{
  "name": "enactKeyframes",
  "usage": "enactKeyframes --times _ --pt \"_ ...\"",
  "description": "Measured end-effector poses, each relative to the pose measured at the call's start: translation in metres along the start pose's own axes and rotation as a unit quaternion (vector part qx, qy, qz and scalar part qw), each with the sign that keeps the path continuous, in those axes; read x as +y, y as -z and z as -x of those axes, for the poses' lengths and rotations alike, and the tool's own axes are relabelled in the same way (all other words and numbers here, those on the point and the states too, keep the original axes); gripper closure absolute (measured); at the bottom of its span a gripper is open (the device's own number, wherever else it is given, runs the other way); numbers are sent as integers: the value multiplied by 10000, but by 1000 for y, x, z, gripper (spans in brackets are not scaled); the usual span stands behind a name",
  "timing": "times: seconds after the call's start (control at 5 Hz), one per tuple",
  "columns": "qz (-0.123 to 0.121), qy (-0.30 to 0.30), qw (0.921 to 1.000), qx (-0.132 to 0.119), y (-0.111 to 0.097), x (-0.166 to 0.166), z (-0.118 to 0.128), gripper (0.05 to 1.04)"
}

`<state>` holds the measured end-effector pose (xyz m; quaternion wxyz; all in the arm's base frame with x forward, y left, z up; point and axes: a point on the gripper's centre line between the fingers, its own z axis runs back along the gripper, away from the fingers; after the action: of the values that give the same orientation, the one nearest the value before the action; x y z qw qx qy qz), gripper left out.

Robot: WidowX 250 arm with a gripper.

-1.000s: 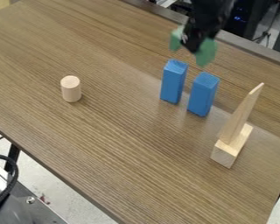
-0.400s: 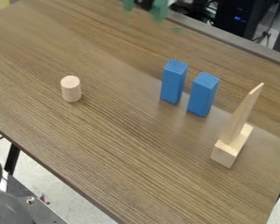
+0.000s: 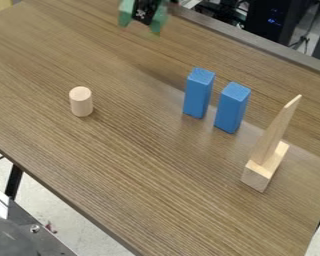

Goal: Remove the green arch and put it on the left side of the table

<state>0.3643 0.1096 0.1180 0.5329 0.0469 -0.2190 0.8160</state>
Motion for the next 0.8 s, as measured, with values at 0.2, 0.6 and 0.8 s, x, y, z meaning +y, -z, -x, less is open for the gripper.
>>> enactKeyframes --times 0.2,0.6,0.8 --pt "-289 -266 9992 -36 14 11 1 537" --pt "-1003 -418 9940 124 39 23 17 537" --pt "-1147 -438 9924 80 47 18 22 537"
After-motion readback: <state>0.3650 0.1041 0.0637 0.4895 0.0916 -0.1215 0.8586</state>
